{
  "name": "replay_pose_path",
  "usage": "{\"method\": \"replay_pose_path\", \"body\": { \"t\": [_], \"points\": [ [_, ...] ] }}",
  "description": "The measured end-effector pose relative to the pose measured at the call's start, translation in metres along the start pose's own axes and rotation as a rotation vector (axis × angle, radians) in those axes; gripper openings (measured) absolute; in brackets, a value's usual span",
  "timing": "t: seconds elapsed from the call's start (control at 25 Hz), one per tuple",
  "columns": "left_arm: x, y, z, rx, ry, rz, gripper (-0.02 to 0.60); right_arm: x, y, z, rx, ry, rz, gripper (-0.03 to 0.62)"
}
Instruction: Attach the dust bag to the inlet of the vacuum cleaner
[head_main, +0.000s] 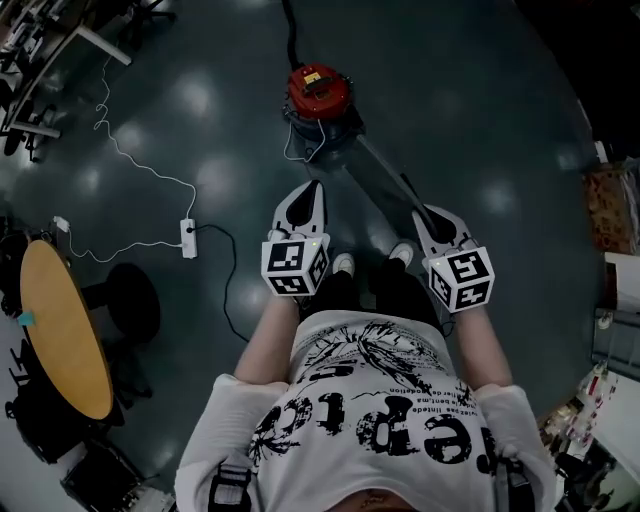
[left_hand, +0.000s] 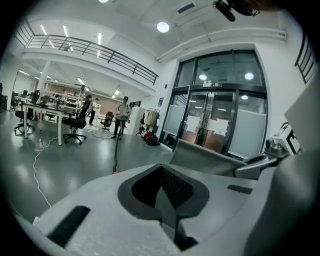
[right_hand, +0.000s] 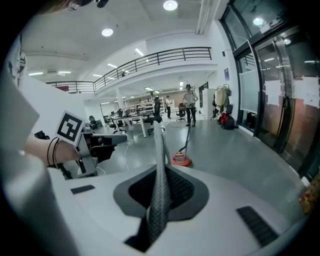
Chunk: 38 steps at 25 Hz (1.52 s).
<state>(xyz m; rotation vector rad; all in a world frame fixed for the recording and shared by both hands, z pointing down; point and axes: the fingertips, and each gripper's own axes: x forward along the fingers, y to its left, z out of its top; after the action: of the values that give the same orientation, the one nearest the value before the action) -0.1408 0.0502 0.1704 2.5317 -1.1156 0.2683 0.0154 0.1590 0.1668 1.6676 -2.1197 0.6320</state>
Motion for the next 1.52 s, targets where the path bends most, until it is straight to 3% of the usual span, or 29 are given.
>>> {"method": "replay_pose_path", "body": {
  "t": [0.24,0.44,0.6,0.72,0.88,0.96,1.24,1.36,1.52],
  "points": [
    [0.061,0.018,-0.012,-0.023,0.059,0.114,0.005,0.057,-0.062,0.011,-0.056,0.07,0.131,0.026],
    [0.117,0.03,-0.004,0.015,0.095,0.226,0.005,0.108,-0.099,0.016,-0.144,0.146,0.297,0.026],
    [0.154,0.038,0.012,-0.03,0.052,0.309,0.005,0.148,-0.122,0.028,-0.225,0.183,0.43,0.026],
    [0.182,0.049,0.004,-0.031,0.056,0.313,0.005,0.182,-0.135,0.027,-0.299,0.208,0.489,0.026],
    [0.228,0.065,-0.042,-0.002,0.108,0.182,0.005,0.238,-0.146,-0.003,-0.376,0.224,0.551,0.026],
    [0.256,0.084,-0.065,0.032,0.097,0.154,0.005,0.277,-0.157,-0.022,-0.392,0.219,0.58,0.026],
    [0.339,0.173,-0.143,0.227,-0.025,0.177,0.005,0.421,-0.18,-0.116,-0.482,0.137,0.646,0.026],
    [0.364,0.208,-0.18,0.254,-0.095,0.233,0.005,0.47,-0.187,-0.154,-0.543,0.087,0.658,0.026],
    [0.392,0.263,-0.237,0.29,-0.108,0.271,0.005,0.509,-0.189,-0.198,-0.614,0.077,0.638,0.026]
  ]
}}
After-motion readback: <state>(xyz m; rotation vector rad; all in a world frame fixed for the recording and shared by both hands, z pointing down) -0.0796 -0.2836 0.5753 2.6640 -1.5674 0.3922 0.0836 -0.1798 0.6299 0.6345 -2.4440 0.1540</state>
